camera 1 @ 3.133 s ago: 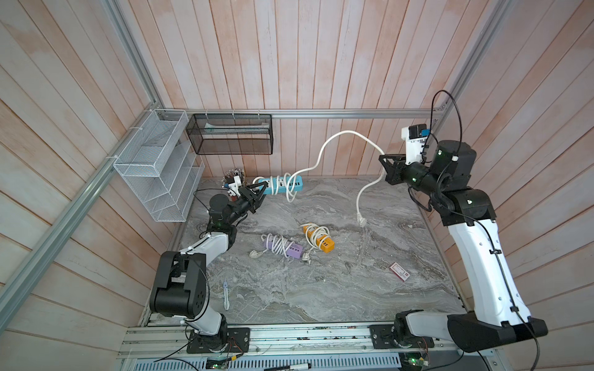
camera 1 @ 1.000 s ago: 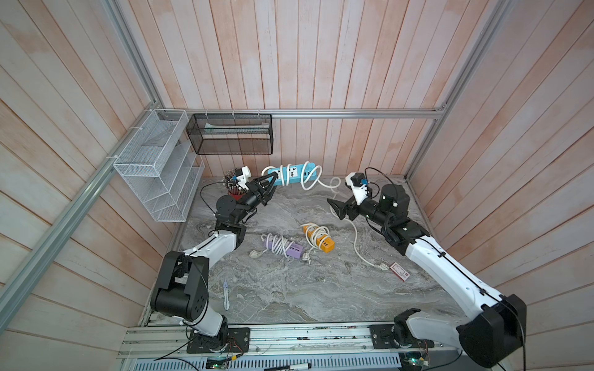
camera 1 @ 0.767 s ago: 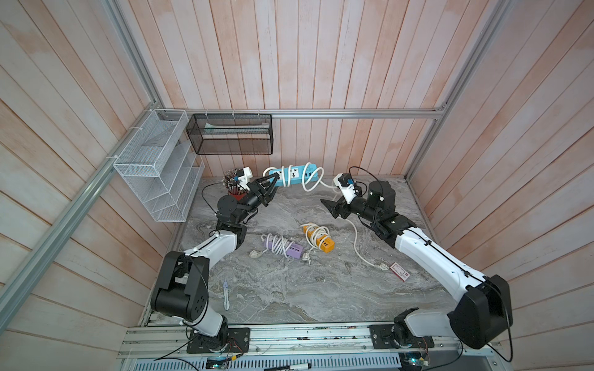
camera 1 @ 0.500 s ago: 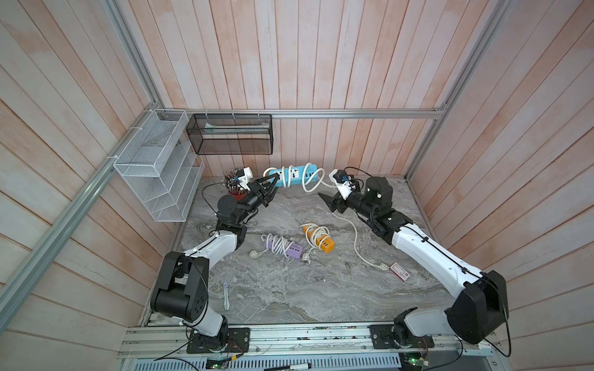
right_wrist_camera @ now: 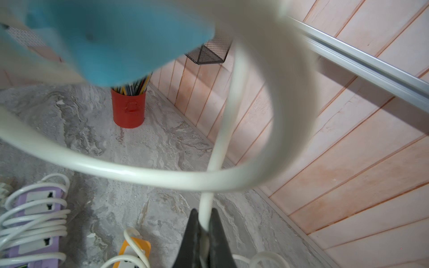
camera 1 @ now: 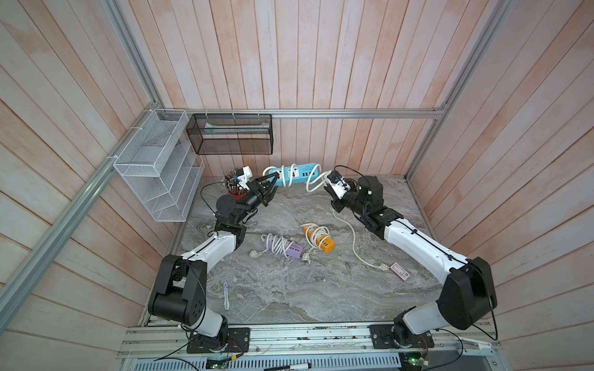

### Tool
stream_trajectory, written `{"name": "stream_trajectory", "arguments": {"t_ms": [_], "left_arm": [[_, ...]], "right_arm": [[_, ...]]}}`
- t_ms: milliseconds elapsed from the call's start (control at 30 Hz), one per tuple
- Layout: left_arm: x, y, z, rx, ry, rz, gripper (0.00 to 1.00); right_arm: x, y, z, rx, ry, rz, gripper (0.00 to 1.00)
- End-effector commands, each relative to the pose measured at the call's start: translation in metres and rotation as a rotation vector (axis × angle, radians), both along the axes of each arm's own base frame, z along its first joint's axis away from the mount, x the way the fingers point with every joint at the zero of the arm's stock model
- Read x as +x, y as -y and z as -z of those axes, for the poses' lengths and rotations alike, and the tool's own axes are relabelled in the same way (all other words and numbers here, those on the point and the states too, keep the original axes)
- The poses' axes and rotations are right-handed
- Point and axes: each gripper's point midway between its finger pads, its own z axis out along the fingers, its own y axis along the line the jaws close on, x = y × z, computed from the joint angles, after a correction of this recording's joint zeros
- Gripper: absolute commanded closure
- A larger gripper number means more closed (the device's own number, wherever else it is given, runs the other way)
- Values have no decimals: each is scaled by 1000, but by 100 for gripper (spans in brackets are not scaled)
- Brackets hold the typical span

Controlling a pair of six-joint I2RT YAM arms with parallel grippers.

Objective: Unwrap the cord wrapped around the power strip
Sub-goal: Unwrap the power cord from the power strip.

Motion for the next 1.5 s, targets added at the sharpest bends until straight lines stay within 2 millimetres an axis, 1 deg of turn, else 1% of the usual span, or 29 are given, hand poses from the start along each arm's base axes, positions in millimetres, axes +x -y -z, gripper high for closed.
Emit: {"name": "stream_trajectory", "arguments": {"t_ms": [0,167,333,433,533,633,700,767,833,933,1033,1133,1267,1400,1467], "left_arm": [[-14,0,-34,-29,98,21,100],[-14,2,-27,-26,79,26,100],[-12,1,-14,-22,49,18,100],[-11,0,-9,-28,38,15,100],[-9,-1,-5,-30,31,12,100],[-8,-6,-4,-31,29,-1,100],[-8,-12,-4,-33,30,-15,100],[-6,-17,-4,-30,32,-29,100],[-6,-21,-6,-32,38,-41,100],[-4,-30,-10,-33,48,-62,100],[-4,-37,-16,-39,60,-77,100],[-5,-40,-23,-46,76,-77,100],[-6,-43,-29,-42,87,-85,100],[-8,-48,-29,-45,85,-95,100],[-10,-50,-31,-48,90,-97,100]], "right_arm": [[7,5,-22,53,26,32,100],[9,9,-43,101,68,46,100],[12,12,-66,126,110,67,100],[10,19,-81,157,134,87,100],[15,43,-90,211,124,133,100],[20,79,-93,285,100,190,100],[19,101,-97,320,103,233,100],[16,115,-97,339,100,261,100],[15,126,-95,349,93,295,100],[16,143,-86,358,62,351,100],[18,155,-69,358,14,401,100],[24,164,-45,344,-55,448,100],[40,179,-6,323,-168,530,100],[49,196,16,362,-253,576,100],[55,201,28,358,-300,599,100]]}}
